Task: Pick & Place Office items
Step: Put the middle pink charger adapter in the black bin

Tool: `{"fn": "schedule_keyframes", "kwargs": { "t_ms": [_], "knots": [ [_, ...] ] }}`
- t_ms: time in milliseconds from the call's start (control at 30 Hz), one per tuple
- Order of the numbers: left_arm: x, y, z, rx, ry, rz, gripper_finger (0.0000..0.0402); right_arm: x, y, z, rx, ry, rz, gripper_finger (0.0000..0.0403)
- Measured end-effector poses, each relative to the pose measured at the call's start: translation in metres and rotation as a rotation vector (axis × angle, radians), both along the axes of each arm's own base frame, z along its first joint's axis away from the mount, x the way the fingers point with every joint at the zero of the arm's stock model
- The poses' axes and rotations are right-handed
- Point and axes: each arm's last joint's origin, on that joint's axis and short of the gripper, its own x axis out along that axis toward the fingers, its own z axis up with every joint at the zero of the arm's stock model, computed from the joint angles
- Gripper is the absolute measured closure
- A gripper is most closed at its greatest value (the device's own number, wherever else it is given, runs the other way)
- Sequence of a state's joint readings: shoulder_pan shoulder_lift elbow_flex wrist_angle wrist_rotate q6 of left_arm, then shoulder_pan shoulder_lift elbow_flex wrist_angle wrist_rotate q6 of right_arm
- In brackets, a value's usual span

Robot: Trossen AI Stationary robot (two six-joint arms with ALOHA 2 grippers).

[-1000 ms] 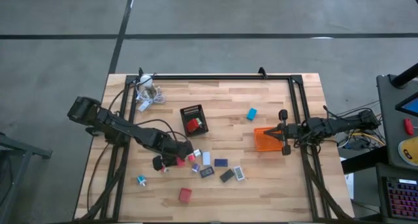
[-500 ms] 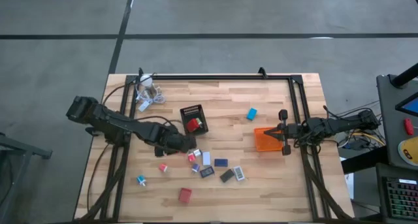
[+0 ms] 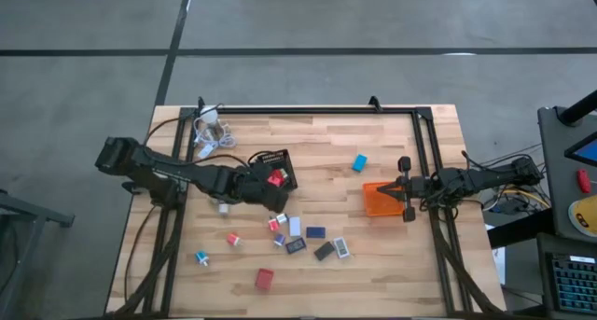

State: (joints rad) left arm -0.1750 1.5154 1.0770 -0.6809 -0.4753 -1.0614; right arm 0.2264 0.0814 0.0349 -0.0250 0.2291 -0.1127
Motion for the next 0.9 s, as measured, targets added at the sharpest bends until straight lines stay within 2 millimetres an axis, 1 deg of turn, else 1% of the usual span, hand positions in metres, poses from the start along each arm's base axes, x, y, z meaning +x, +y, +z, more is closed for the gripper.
{"fn": "schedule_keyframes", "kwargs": {
  "t_ms": [167, 267, 333, 467, 567, 667, 800, 900],
  "knots": [
    [0.001, 0.004, 0.0, 0.049, 0.033, -0.068, 0.0235, 0.0, 0.0, 0.0, 0.0, 0.0, 0.0, 0.0394],
    [0.002, 0.008, 0.0, 0.068, 0.081, -0.186, 0.0235, 0.0, 0.0, 0.0, 0.0, 0.0, -0.001, 0.0394],
    [0.004, 0.016, 0.001, 0.021, 0.102, -0.253, 0.0235, 0.0, 0.0, 0.0, 0.0, 0.0, 0.0, 0.0394],
    [0.005, 0.041, 0.0, -0.09, 0.129, -0.347, 0.0235, 0.0, 0.0, 0.0, 0.0, 0.0, 0.0, 0.0394],
    [0.004, 0.06, -0.002, -0.12, 0.136, -0.391, 0.0235, 0.0, 0.0, 0.0, 0.0, 0.0, 0.0, 0.0394],
    [0.005, 0.073, -0.004, -0.117, 0.13, -0.411, 0.0235, 0.0, 0.0, 0.0, 0.0, 0.0, 0.0, 0.0394],
    [0.011, 0.077, -0.008, -0.075, 0.127, -0.479, 0.0235, 0.0, 0.0, 0.0, 0.0, 0.0, 0.0, 0.0394],
    [0.015, 0.076, -0.016, -0.069, 0.153, -0.51, 0.0235, 0.0, 0.0, 0.0, 0.0, 0.0, 0.0, 0.0394]
  ]
}}
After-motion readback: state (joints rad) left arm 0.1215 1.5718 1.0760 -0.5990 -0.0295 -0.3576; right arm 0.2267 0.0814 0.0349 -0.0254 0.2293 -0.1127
